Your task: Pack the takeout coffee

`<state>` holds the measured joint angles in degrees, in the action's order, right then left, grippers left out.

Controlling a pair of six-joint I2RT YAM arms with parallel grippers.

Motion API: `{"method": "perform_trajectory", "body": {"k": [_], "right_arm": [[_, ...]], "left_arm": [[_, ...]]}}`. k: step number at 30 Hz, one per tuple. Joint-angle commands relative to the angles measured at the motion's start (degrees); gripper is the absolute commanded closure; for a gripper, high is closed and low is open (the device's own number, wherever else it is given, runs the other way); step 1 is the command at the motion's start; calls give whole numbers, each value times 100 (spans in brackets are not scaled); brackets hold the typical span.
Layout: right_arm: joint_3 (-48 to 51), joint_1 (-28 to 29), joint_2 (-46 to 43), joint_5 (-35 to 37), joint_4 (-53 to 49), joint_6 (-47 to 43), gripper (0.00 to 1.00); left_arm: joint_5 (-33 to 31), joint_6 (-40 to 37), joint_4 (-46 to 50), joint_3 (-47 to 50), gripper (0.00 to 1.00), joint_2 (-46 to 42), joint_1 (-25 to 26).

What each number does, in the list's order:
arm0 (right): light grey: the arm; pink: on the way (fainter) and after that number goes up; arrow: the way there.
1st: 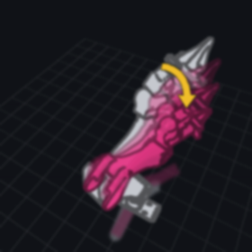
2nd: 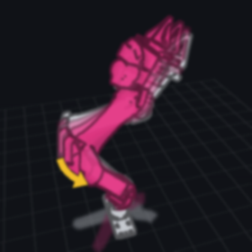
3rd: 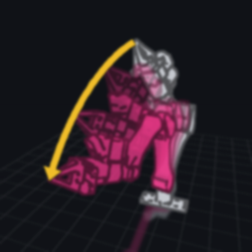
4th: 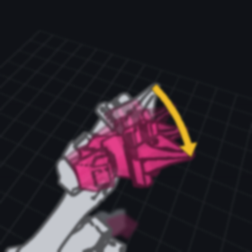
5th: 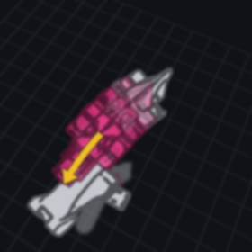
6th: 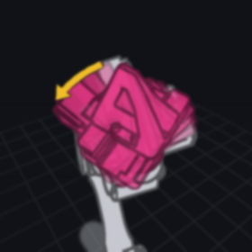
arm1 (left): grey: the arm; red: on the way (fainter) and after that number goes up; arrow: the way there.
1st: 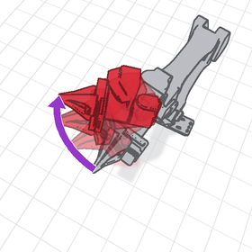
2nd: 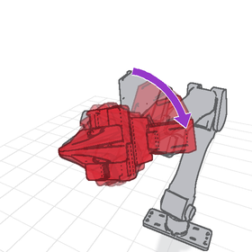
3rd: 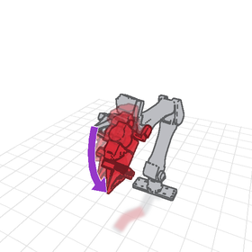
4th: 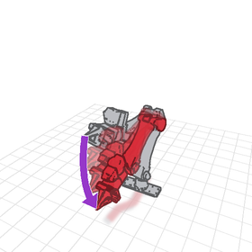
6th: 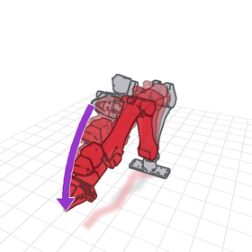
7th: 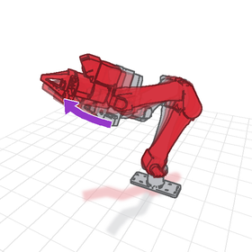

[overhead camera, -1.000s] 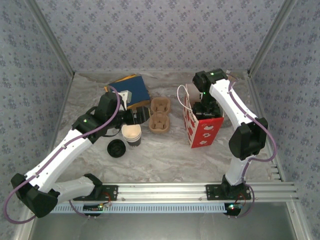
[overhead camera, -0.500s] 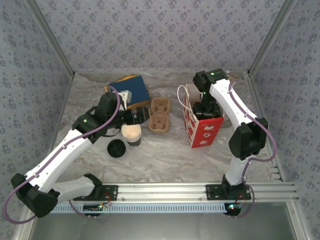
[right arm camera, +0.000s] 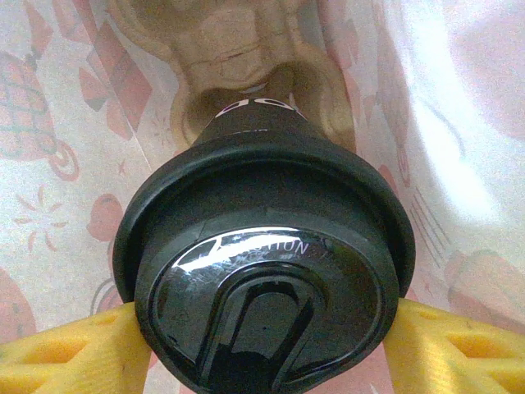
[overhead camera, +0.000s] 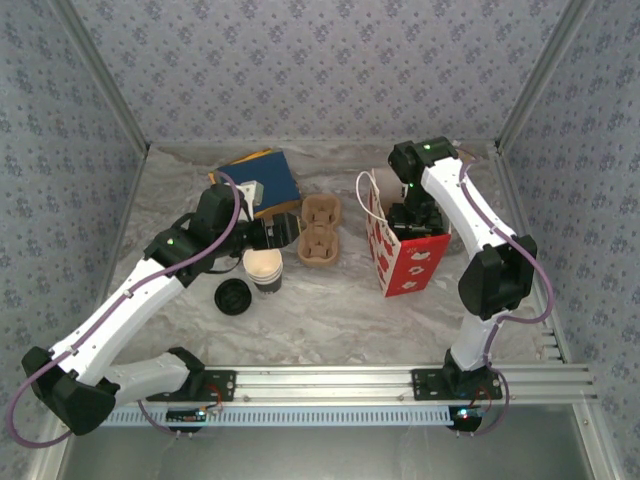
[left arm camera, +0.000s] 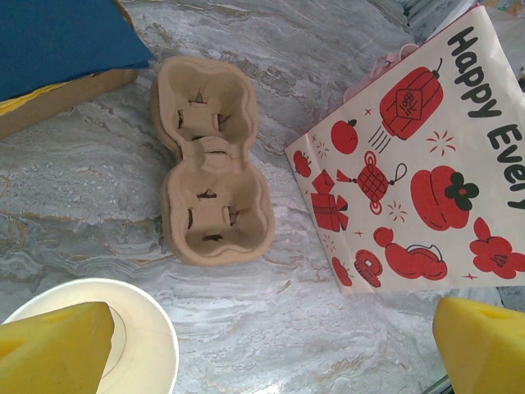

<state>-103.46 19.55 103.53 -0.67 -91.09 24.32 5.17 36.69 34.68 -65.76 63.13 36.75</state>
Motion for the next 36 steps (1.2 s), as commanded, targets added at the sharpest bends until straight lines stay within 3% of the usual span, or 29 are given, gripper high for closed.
{"method": "perform_trajectory", "body": {"k": [1,36], "right_arm": [[-125,-33,10,84,-105,-76,28],[-245,-31,115,122,-102,-122,28]], "left_arm": [[62,5,-68,-118,0,19,-27],[46,4,-72,-77,0,-15,-20]]}}
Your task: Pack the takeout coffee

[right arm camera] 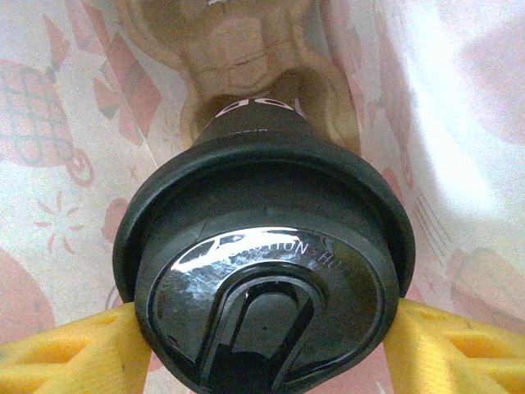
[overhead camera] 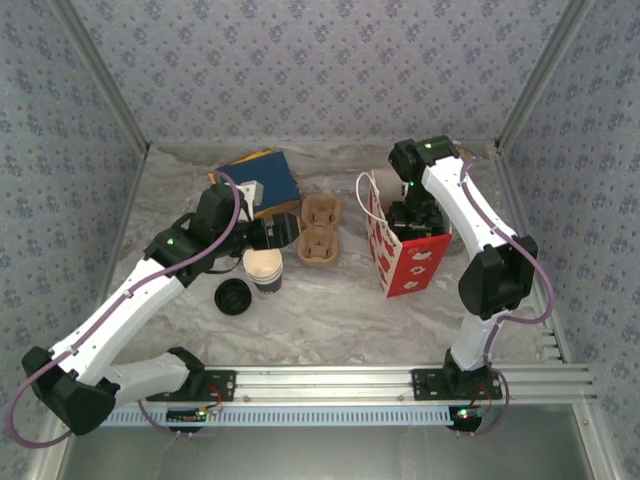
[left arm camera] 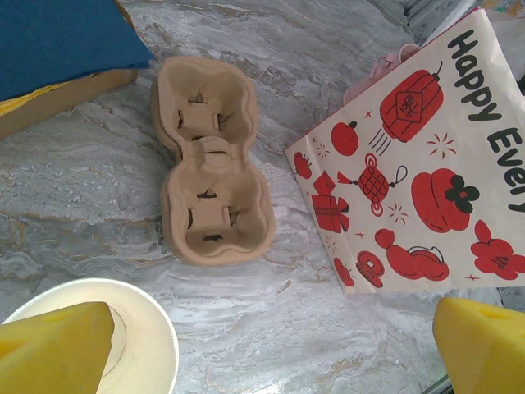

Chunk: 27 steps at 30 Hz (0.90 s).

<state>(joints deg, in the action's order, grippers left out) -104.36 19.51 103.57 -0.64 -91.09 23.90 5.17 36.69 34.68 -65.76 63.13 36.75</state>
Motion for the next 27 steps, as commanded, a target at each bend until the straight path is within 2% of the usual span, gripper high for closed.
{"method": "perform_trajectory", "body": {"k": [1,27], "right_arm": [[-155,-26,107,120,-102,-79,28],[-129,-22,103,132,-82,-70,28]], "left_arm": [[52,-3,-67,-75,0,-13,-23],[48,8,-75,-92,0,-3,-28]]}}
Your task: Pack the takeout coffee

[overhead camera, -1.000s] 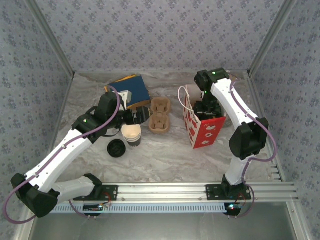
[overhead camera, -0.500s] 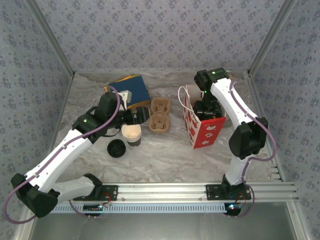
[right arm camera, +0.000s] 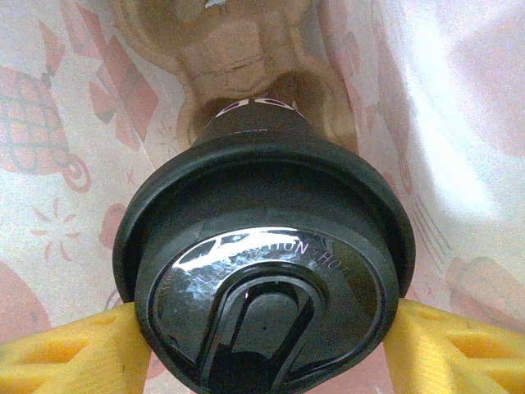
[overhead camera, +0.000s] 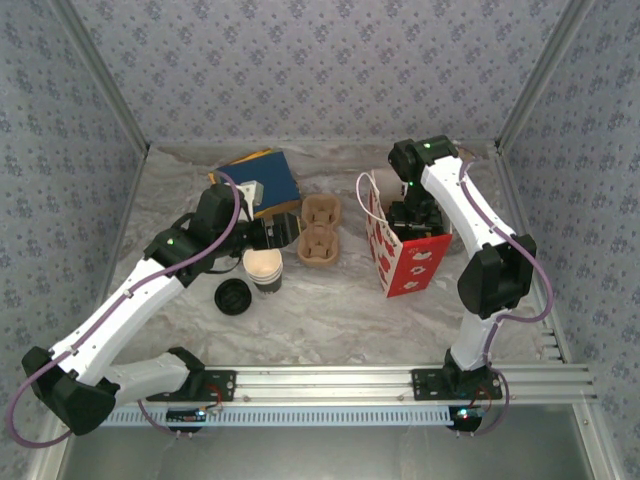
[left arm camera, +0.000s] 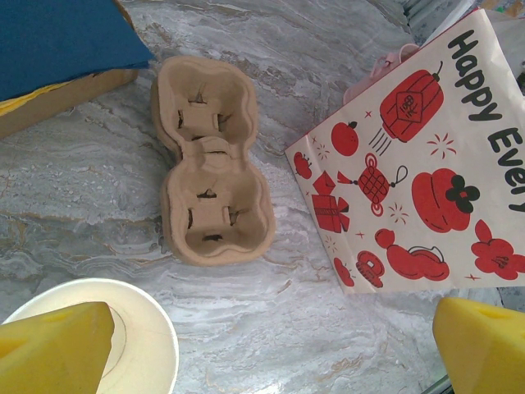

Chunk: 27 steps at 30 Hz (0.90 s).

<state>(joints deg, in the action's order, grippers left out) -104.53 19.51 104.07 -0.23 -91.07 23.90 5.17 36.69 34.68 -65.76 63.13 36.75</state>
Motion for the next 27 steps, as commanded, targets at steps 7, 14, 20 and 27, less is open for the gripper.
{"method": "perform_trajectory", "body": {"k": [7,14,20,27], "right_arm": [[-77,-20,39,95,-86,-61,28],[-77,-23,43,100,-78,-70,28],[-6,-19,42,79,-17,-70,28],[134,-24,51,61,89,-70,28]], "left_arm": [[59,10,-75,-95,0,6,-25],[56,11,-67,-102,0,1,-27],[54,7,-64,-102,0,-4,-27],[59,23,-40,-73,0,-29,-19]]}}
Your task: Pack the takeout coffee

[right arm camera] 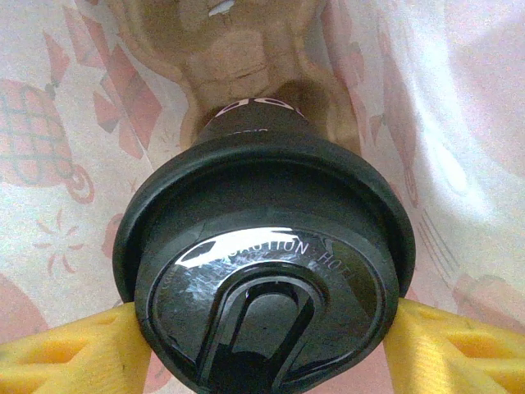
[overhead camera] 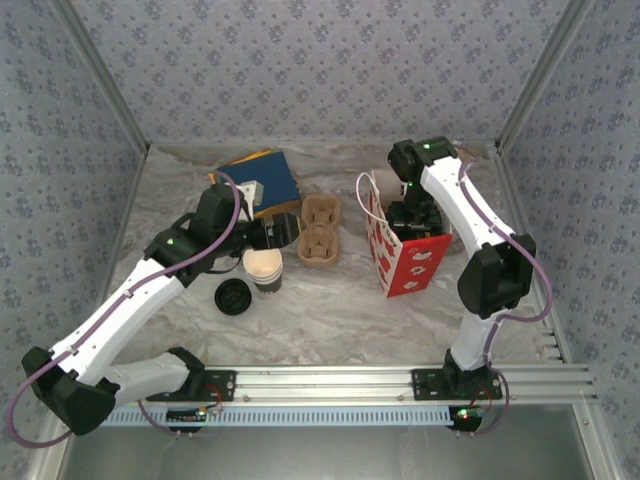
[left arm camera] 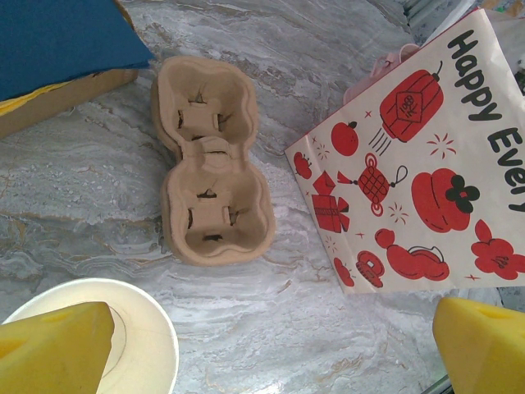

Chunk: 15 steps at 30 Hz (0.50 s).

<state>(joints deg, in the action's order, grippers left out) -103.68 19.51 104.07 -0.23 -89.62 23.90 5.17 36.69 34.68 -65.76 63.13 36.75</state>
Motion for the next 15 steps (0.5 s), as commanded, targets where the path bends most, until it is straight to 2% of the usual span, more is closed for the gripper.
{"method": "perform_trajectory", "body": {"k": [1,15], "right_arm": [[66,-25,52,59,-47,-70,28],[66,-18,-10,70,-88,-70,28]], "left_arm": [[47,31,-44,-65,0,-40,-23],[37,49,-34,-44,0,-64,-25]]}}
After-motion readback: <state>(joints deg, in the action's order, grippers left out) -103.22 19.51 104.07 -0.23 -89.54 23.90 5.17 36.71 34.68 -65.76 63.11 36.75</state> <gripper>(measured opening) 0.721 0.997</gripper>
